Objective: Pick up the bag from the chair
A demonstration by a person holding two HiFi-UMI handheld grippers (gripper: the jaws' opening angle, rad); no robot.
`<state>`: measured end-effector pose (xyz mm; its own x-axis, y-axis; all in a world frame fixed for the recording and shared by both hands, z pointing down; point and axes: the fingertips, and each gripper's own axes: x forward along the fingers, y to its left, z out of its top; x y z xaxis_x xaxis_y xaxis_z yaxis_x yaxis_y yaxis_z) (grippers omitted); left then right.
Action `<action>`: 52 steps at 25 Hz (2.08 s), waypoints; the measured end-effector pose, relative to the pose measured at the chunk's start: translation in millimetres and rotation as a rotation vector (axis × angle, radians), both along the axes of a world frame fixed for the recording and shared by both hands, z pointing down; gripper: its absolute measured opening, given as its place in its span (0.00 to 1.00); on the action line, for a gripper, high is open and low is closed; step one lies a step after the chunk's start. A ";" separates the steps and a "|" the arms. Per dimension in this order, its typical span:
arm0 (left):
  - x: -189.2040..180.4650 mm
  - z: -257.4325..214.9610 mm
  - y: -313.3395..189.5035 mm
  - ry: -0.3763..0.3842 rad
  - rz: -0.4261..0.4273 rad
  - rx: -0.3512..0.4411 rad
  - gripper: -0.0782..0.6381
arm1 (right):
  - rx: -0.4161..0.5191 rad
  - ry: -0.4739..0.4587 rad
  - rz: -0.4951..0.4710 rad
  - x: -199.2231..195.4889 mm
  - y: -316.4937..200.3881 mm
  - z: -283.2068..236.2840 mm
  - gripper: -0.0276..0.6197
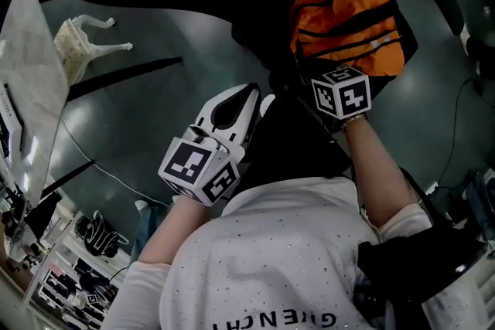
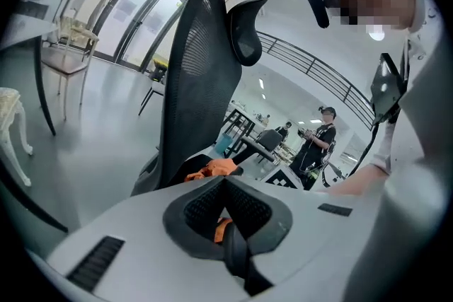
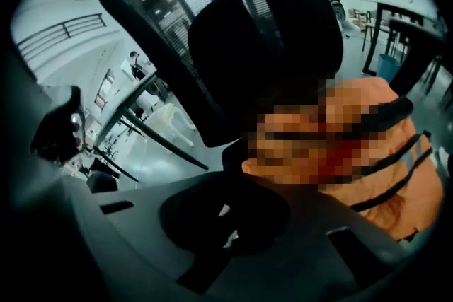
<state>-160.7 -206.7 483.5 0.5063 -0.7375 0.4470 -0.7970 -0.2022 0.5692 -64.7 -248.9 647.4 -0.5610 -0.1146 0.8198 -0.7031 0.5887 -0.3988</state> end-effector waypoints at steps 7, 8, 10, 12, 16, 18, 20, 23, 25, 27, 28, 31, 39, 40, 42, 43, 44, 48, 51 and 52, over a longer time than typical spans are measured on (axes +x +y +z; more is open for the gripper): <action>-9.9 -53.5 -12.6 0.019 0.003 0.071 0.11 | -0.055 -0.217 0.160 4.8 -11.2 -80.8 0.06; -8.7 -58.7 -17.7 0.013 0.016 0.075 0.11 | -0.048 -0.246 0.179 9.4 -17.4 -93.8 0.06; -3.1 -65.4 -27.6 0.005 0.047 0.060 0.11 | -0.020 -0.288 0.230 22.9 -31.5 -119.0 0.06; 7.2 -76.3 -26.9 0.000 0.091 0.038 0.11 | -0.012 -0.322 0.307 38.5 -33.0 -144.0 0.06; 31.0 -110.8 -29.5 -0.002 0.161 0.078 0.11 | 0.019 -0.399 0.464 70.5 -34.0 -193.9 0.06; 43.8 -125.7 -36.7 0.001 0.183 0.104 0.11 | 0.057 -0.432 0.531 86.7 -41.6 -214.2 0.06; 57.2 -138.6 -40.5 0.006 0.199 0.123 0.11 | 0.083 -0.457 0.590 99.4 -44.1 -230.7 0.06; 70.0 -161.8 -42.6 0.000 0.205 0.184 0.11 | 0.124 -0.493 0.646 108.4 -42.0 -258.4 0.06; 74.7 -176.5 -43.7 -0.029 0.214 0.214 0.11 | 0.156 -0.524 0.658 111.7 -41.4 -281.7 0.06; 79.1 -184.4 -46.3 -0.075 0.230 0.213 0.11 | 0.171 -0.573 0.668 116.4 -42.9 -304.3 0.06; 81.0 -186.0 -46.8 -0.092 0.238 0.205 0.11 | 0.170 -0.609 0.679 118.8 -42.8 -314.2 0.06; 86.2 -186.9 -39.6 -0.088 0.255 0.186 0.11 | 0.155 -0.757 0.741 124.0 -34.9 -337.3 0.06; 108.5 -224.0 -10.4 -0.038 0.353 0.356 0.11 | 0.227 -1.046 0.699 128.8 -9.6 -429.2 0.06; 109.3 -234.5 -7.8 -0.032 0.374 0.403 0.11 | 0.249 -1.066 0.666 125.8 -6.1 -445.6 0.06; 105.7 -253.4 -3.2 -0.043 0.406 0.489 0.11 | 0.305 -1.102 0.609 118.7 0.4 -476.3 0.06; 101.9 -261.1 -1.5 -0.063 0.414 0.525 0.11 | 0.339 -1.121 0.586 114.6 4.2 -491.4 0.06; 97.4 -268.5 0.1 -0.083 0.417 0.554 0.11 | 0.377 -1.140 0.565 110.1 8.7 -506.3 0.06; 83.4 -307.2 2.7 -0.027 0.366 0.606 0.11 | 0.529 -1.179 0.503 103.8 27.5 -559.1 0.06; 88.1 -342.5 4.0 0.047 0.321 0.630 0.11 | 0.617 -1.219 0.469 123.5 39.0 -601.8 0.06; 88.7 -351.4 5.4 0.054 0.308 0.641 0.11 | 0.646 -1.226 0.458 129.9 43.4 -614.0 0.06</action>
